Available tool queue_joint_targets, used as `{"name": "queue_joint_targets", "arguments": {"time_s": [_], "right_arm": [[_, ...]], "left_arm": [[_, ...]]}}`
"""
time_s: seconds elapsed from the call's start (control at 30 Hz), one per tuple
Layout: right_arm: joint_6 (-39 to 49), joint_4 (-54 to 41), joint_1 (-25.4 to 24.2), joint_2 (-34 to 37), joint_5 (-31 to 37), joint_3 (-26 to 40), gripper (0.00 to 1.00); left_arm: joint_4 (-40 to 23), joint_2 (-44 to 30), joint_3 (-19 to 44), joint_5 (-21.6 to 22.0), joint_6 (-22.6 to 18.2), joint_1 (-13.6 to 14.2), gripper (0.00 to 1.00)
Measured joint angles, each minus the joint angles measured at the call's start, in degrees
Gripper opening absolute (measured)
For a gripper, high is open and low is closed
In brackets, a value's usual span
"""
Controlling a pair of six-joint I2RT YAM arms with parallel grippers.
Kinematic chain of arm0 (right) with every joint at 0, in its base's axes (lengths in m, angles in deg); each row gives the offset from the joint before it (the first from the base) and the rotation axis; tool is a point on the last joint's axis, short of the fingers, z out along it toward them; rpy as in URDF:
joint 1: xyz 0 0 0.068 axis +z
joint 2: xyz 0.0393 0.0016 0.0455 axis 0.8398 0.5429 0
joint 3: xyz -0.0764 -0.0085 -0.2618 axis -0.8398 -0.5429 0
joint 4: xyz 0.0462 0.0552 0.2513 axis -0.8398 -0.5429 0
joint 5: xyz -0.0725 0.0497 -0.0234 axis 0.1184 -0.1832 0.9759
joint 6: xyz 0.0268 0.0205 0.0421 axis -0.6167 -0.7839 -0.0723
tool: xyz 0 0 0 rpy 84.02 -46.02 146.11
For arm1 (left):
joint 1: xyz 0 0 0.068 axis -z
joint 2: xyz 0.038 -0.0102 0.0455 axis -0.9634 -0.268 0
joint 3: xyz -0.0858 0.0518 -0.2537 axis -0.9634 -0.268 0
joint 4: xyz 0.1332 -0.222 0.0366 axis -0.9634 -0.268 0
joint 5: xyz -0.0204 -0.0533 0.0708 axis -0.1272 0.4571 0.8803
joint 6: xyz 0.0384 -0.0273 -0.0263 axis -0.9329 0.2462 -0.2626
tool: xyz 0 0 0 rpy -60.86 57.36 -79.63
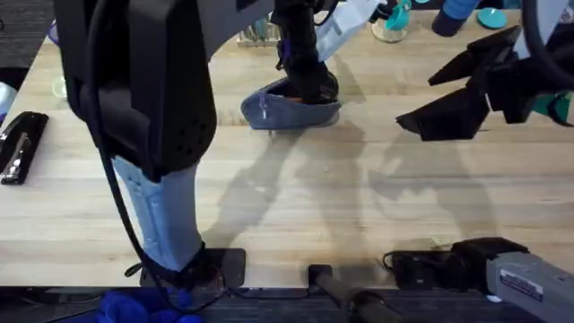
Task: Unzip the bag, pick up the pens from the table one at a time and place them inside, then zip the bag closed.
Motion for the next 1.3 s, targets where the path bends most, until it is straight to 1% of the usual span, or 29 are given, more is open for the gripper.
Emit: {"name": "queue_joint_targets", "arguments": {"time_s": [0.07, 0.13, 0.27, 0.37, 0.4, 0.43, 0.5, 0.6, 0.7, 0.73, 0.8, 1.1, 1.23, 1.3], "right_arm": [[0.0, 0.0, 0.0, 0.0, 0.0, 0.0, 0.997], [0.0, 0.0, 0.0, 0.0, 0.0, 0.0, 0.997], [0.0, 0.0, 0.0, 0.0, 0.0, 0.0, 0.997], [0.0, 0.0, 0.0, 0.0, 0.0, 0.0, 0.997], [0.0, 0.0, 0.0, 0.0, 0.0, 0.0, 0.997], [0.0, 0.0, 0.0, 0.0, 0.0, 0.0, 0.997], [0.0, 0.0, 0.0, 0.0, 0.0, 0.0, 0.997], [0.0, 0.0, 0.0, 0.0, 0.0, 0.0, 0.997], [0.0, 0.0, 0.0, 0.0, 0.0, 0.0, 0.997], [0.0, 0.0, 0.0, 0.0, 0.0, 0.0, 0.997], [0.0, 0.0, 0.0, 0.0, 0.0, 0.0, 0.997], [0.0, 0.0, 0.0, 0.0, 0.0, 0.0, 0.997], [0.0, 0.0, 0.0, 0.0, 0.0, 0.0, 0.997], [0.0, 0.0, 0.0, 0.0, 0.0, 0.0, 0.997]], "left_arm": [[0.0, 0.0, 0.0, 0.0, 0.0, 0.0, 0.041], [0.0, 0.0, 0.0, 0.0, 0.0, 0.0, 0.091], [0.2, 0.0, 0.0, 0.0, -0.2, 0.0, 0.299], [0.2, 0.0, 0.0, 0.0, -0.2, 0.0, 0.494], [0.2, 0.0, 0.0, 0.0, -0.3, 0.0, 0.580], [0.2, 0.0, 0.0, 0.0, -0.4, 0.0, 0.634], [0.2, 0.0, 0.0, 0.0, -0.4, 0.0, 0.724], [0.2, 0.0, 0.0, 0.0, -0.4, 0.0, 0.807], [0.3, 0.0, 0.0, 0.1, -0.4, 0.0, 0.944], [0.4, 0.0, 0.0, 0.1, -0.4, 0.0, 0.968], [0.4, 0.0, 0.0, 0.2, -0.4, 0.0, 0.989], [0.0, 0.0, 0.9, 0.2, -0.4, 0.0, 0.993], [-2.3, 0.0, 4.8, 0.2, -0.3, 0.0, 0.992], [-3.8, 0.0, 8.0, 0.2, 0.2, 0.0, 0.993]]}}
